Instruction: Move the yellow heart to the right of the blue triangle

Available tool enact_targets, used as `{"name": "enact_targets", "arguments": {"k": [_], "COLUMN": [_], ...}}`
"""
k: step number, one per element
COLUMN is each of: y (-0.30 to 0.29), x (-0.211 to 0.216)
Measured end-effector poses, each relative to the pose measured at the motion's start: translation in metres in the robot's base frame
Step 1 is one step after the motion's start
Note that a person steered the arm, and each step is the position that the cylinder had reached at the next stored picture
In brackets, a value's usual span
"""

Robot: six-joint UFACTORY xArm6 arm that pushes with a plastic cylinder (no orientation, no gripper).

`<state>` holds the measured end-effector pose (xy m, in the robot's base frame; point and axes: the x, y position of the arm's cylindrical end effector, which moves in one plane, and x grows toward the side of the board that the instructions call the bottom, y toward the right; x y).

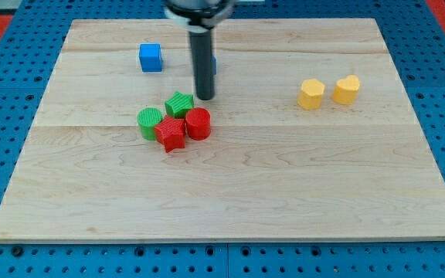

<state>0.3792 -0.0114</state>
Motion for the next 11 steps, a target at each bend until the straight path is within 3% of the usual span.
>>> {"name": "enact_targets", "arguments": {"k": [1, 2, 3, 4, 5, 7, 9, 10, 11], "y": [0.016, 0.097, 0.216, 0.286, 0.210, 0.029, 0.045, 0.081, 0.123], "x": [0.023, 0.039, 0.038, 0.016, -0.008, -0.011, -0.055, -0.015, -0.057]}}
